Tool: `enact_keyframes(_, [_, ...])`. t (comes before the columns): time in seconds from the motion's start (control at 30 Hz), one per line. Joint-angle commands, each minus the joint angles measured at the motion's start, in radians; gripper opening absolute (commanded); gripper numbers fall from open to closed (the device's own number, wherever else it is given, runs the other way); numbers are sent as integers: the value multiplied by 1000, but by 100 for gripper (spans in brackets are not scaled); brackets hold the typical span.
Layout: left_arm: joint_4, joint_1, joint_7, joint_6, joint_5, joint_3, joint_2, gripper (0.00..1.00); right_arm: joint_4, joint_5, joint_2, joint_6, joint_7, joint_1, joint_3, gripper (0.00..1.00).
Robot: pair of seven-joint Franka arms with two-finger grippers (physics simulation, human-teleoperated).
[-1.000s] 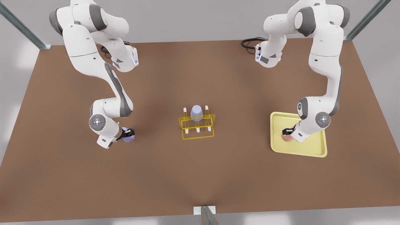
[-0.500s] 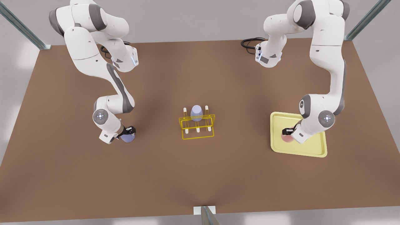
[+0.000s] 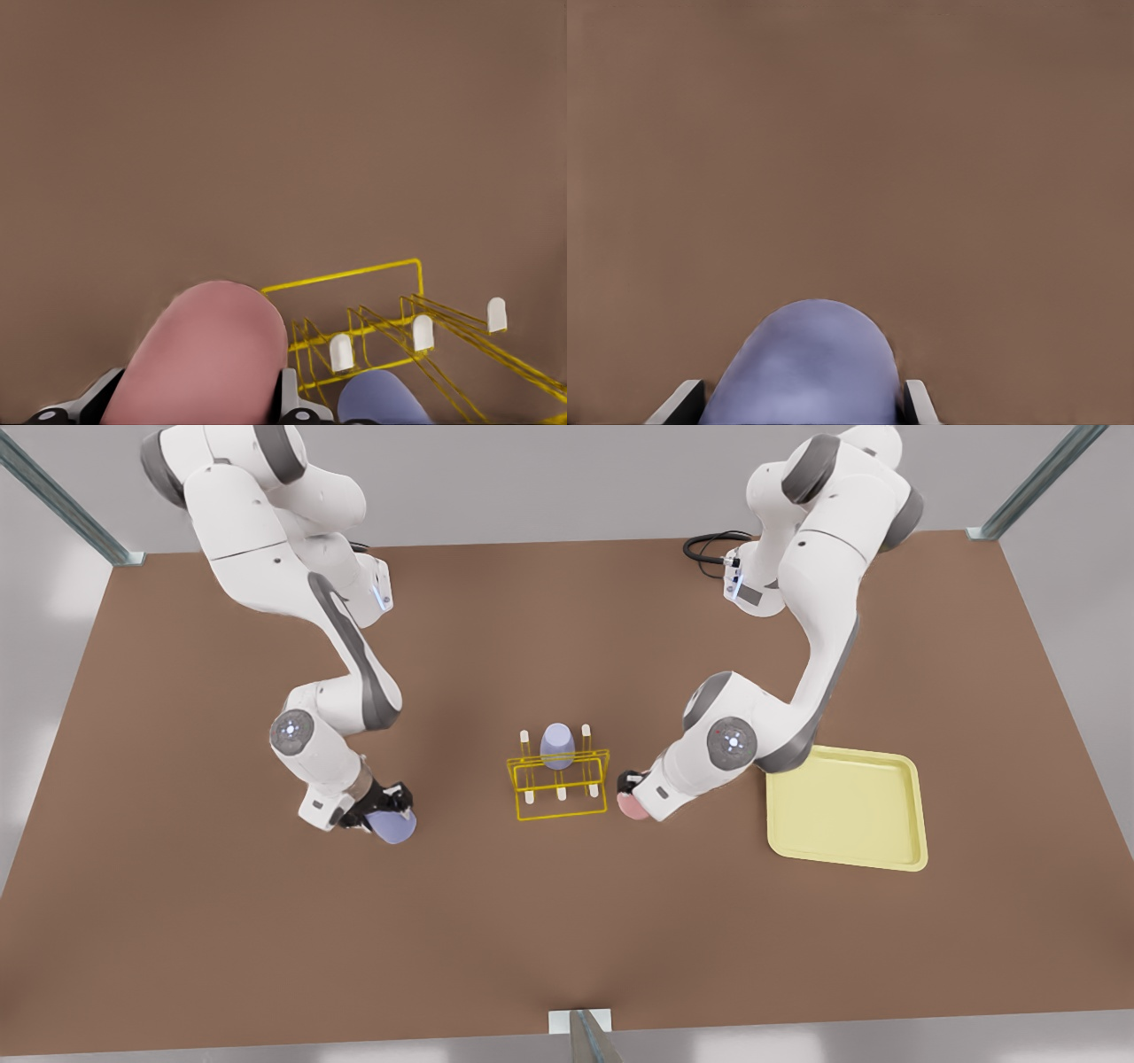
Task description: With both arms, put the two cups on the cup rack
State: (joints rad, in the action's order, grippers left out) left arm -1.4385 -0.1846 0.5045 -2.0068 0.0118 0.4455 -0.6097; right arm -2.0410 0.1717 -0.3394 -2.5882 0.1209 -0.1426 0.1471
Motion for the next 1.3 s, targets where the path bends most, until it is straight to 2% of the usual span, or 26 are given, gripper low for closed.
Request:
enact_keyframes(0.0, [23, -41, 715, 65, 0, 2, -18, 84, 59, 139, -15, 49, -30, -6, 55, 76])
enact_keyframes(0.07, [41, -69, 744, 65, 2, 2, -38, 84, 182, 192, -76, 69, -112, -74, 65, 76])
enact_keyframes(0.17, [39, -92, 750, 66, 2, 2, -44, 84, 341, 206, -145, 145, -153, -87, 66, 76])
enact_keyframes(0.2, [39, -101, 766, 66, 4, 2, -48, 84, 366, 206, -154, 148, -153, -89, 66, 76])
enact_keyframes(0.23, [39, -105, 764, 65, 7, 2, -61, 100, 386, 204, -156, 155, -153, -95, 66, 76])
enact_keyframes(0.4, [39, -96, 763, 65, 14, 1, -59, 100, 392, 238, -156, 155, -153, -115, 131, 76])
enact_keyframes(0.47, [102, -46, 688, 201, 102, -4, -53, 100, 383, 238, -162, 151, -150, -121, 132, 76])
enact_keyframes(0.5, [182, 28, 539, 334, 102, -2, -51, 100, 369, 239, -162, 155, -144, -120, 144, 76])
enact_keyframes(0.53, [309, 118, 243, 554, 140, 1, -51, 100, 352, 239, -162, 157, -141, -121, 154, 76])
enact_keyframes(0.57, [360, 188, 14, 643, 165, -1, -13, 100, 337, 239, -162, 160, -138, -121, 155, 76])
enact_keyframes(0.63, [369, 318, -336, 698, 194, 7, 50, 100, 335, 238, -171, 160, -136, -118, 167, 76])
enact_keyframes(0.67, [359, 318, -452, 717, 212, -40, 85, 100, 335, 238, -174, 160, -136, -118, 173, 76])
enact_keyframes(0.7, [80, 80, -583, 551, 148, -401, 309, 100, 335, 238, -178, 160, -132, -120, 175, 76])
enact_keyframes(0.73, [27, 71, -583, 536, 139, -422, 350, 100, 337, 238, -185, 160, -129, -120, 181, 76])
enact_keyframes(0.83, [43, 73, -580, 603, 89, -419, 324, 100, 337, 238, -194, 160, -127, -117, 189, 76])
enact_keyframes(0.87, [43, 74, -580, 623, 89, -419, 326, 100, 338, 238, -197, 160, -122, -117, 189, 81])
enact_keyframes(0.9, [44, 76, -580, 625, 88, -419, 327, 100, 338, 238, -199, 160, -124, -117, 189, 100])
enact_keyframes(1.27, [50, 97, -586, 625, 88, -419, 332, 100, 360, 229, -202, 163, -122, -97, 186, 100])
